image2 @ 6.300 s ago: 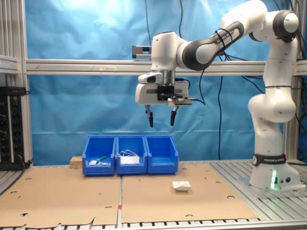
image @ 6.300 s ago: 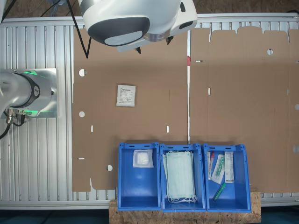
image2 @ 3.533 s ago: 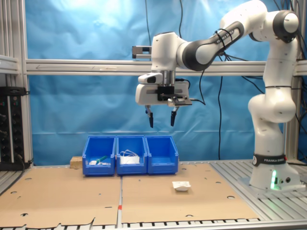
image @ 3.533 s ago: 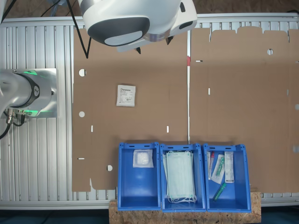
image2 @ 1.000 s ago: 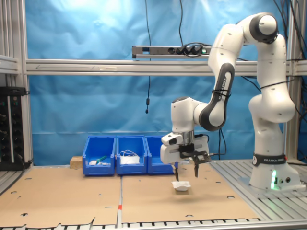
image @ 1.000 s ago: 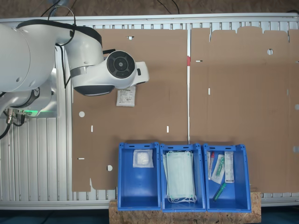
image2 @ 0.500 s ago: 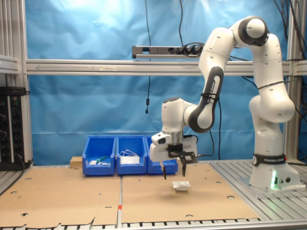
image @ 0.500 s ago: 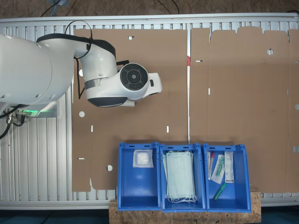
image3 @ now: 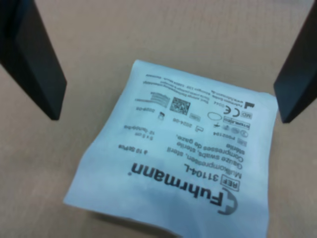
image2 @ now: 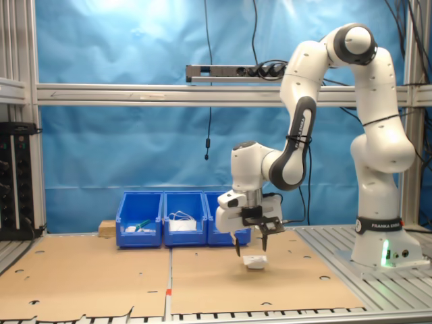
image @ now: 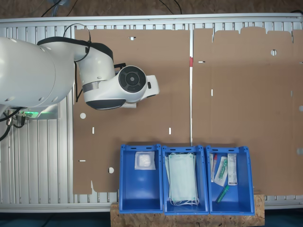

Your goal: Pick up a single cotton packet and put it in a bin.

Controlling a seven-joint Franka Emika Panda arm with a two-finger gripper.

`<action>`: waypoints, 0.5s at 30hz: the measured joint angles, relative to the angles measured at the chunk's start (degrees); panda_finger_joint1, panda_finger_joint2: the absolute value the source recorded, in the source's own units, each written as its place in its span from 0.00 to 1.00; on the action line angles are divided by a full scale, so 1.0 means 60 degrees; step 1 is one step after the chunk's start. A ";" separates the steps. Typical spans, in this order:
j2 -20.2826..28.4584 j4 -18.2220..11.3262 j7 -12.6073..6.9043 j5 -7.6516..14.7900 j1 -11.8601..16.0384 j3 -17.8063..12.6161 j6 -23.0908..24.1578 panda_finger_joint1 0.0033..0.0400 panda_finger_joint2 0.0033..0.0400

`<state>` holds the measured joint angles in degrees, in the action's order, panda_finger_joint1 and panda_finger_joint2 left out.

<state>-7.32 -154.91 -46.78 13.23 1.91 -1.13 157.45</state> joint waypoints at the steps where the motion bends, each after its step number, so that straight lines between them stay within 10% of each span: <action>1: 0.0000 -0.0015 0.0000 0.0006 0.0000 0.0001 0.0002 1.00 1.00; 15: -0.0226 -0.0080 0.0000 0.0031 -0.0003 0.0003 0.0029 1.00 1.00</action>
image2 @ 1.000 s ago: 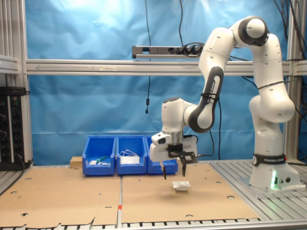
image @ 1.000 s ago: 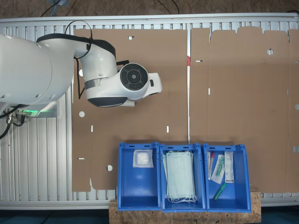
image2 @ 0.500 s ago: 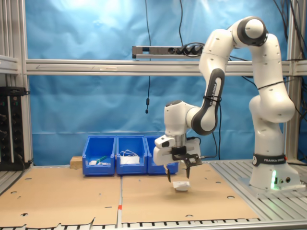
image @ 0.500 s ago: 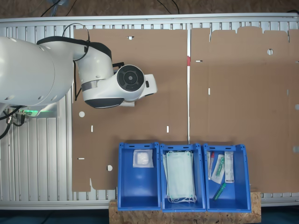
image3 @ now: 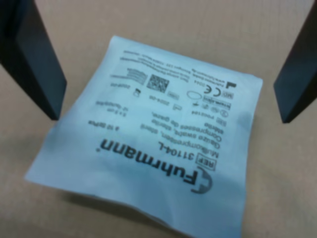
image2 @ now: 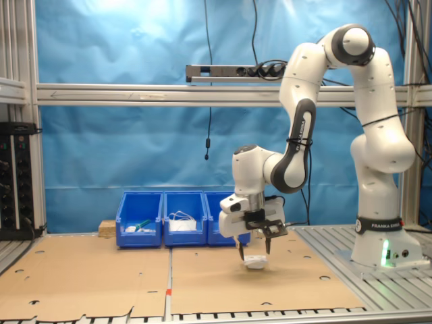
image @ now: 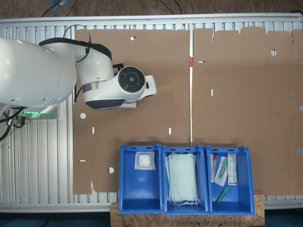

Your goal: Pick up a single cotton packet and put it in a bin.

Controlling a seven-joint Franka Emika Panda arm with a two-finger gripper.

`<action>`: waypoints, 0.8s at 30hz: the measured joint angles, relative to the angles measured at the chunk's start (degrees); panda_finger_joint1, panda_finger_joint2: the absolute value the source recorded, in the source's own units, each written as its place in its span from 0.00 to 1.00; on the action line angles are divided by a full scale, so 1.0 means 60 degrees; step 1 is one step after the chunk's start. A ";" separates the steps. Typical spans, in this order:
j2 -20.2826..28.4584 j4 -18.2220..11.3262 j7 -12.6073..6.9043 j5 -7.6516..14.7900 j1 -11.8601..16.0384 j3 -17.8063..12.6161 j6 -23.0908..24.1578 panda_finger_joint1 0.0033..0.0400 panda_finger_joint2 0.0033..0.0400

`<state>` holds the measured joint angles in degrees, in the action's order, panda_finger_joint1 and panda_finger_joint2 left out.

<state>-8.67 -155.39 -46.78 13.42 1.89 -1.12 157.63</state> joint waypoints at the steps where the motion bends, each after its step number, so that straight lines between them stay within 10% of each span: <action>1: -0.0033 0.0000 0.0000 0.0000 -0.0001 0.0000 0.0003 1.00 1.00; 24: -0.0893 0.0265 0.0000 0.0001 -0.0069 0.0006 0.0267 1.00 1.00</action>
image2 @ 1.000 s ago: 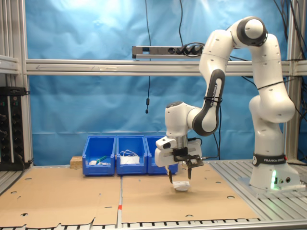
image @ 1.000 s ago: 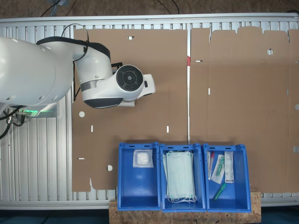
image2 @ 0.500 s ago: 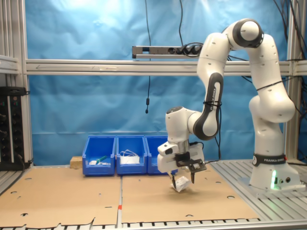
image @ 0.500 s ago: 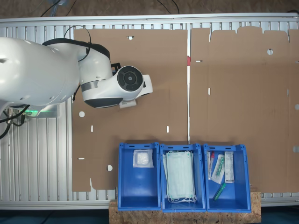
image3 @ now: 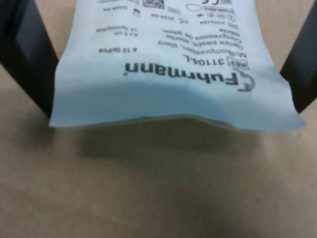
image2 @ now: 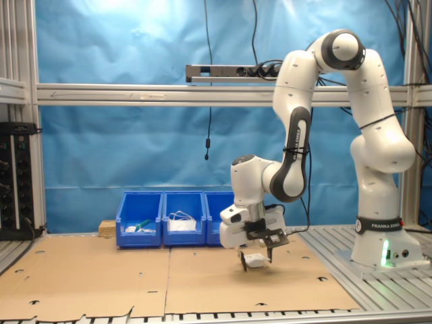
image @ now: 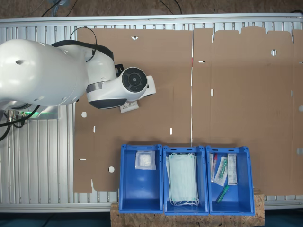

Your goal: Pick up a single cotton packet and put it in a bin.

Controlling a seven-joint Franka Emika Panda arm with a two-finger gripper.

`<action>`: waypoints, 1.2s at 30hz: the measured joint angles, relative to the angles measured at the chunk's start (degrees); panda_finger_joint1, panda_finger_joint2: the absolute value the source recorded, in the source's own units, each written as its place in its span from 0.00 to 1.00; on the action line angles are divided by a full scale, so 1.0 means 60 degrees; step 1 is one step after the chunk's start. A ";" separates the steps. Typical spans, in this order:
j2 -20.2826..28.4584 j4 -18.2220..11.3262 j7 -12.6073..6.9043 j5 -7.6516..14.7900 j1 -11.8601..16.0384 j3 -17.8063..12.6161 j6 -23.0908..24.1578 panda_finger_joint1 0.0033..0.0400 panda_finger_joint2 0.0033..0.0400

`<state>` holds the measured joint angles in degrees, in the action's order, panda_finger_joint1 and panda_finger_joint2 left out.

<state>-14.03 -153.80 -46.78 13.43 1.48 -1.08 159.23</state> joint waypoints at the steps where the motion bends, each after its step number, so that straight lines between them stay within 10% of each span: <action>1: -0.0023 0.0034 0.0000 0.0000 -0.0006 0.0002 0.0019 1.00 1.00; 36: -0.0025 0.0015 0.0000 0.0000 -0.0122 -0.0366 0.0169 1.00 1.00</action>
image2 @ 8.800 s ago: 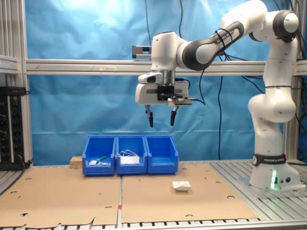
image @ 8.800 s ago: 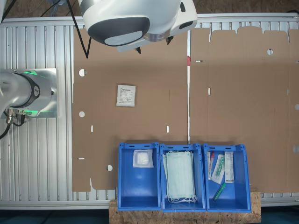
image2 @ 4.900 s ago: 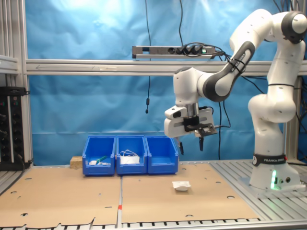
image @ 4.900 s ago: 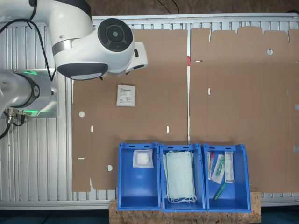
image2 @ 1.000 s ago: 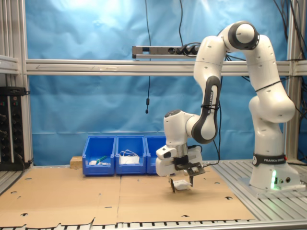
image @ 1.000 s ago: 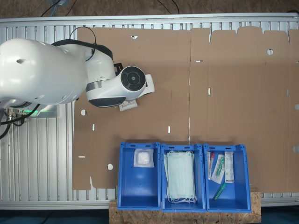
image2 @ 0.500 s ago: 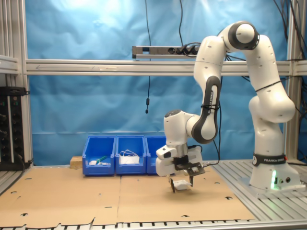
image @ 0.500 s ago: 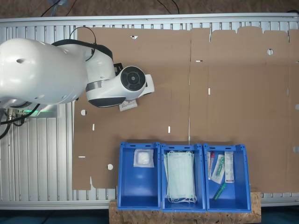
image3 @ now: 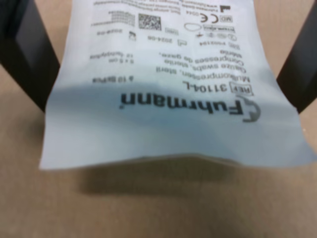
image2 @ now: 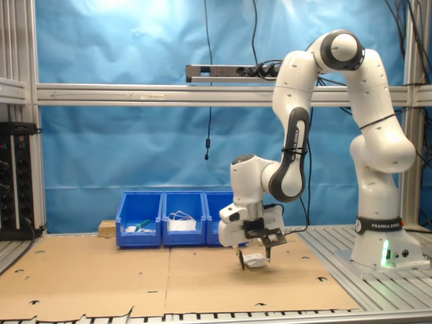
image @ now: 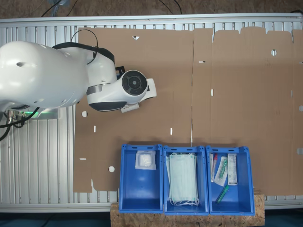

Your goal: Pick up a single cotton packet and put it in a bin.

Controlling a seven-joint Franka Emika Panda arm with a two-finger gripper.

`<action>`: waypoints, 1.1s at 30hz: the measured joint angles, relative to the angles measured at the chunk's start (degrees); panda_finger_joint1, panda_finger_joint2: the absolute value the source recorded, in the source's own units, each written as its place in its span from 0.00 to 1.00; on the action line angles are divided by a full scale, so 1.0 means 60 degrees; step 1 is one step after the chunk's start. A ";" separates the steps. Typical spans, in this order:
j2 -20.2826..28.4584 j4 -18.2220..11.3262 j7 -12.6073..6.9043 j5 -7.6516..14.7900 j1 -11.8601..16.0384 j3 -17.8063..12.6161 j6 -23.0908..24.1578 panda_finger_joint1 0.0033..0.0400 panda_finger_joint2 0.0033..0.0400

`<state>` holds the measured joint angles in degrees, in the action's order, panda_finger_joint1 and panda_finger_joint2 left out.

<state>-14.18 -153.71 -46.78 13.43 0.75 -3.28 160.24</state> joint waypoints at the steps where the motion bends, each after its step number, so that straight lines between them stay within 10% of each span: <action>1: 0.0000 0.0000 0.0000 0.0000 0.0001 -0.0020 0.0005 1.00 1.00; 33: -0.0001 0.0000 0.0000 0.0000 0.0002 -0.0143 0.0020 1.00 1.00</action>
<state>-14.19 -153.72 -46.78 13.43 0.76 -4.14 160.36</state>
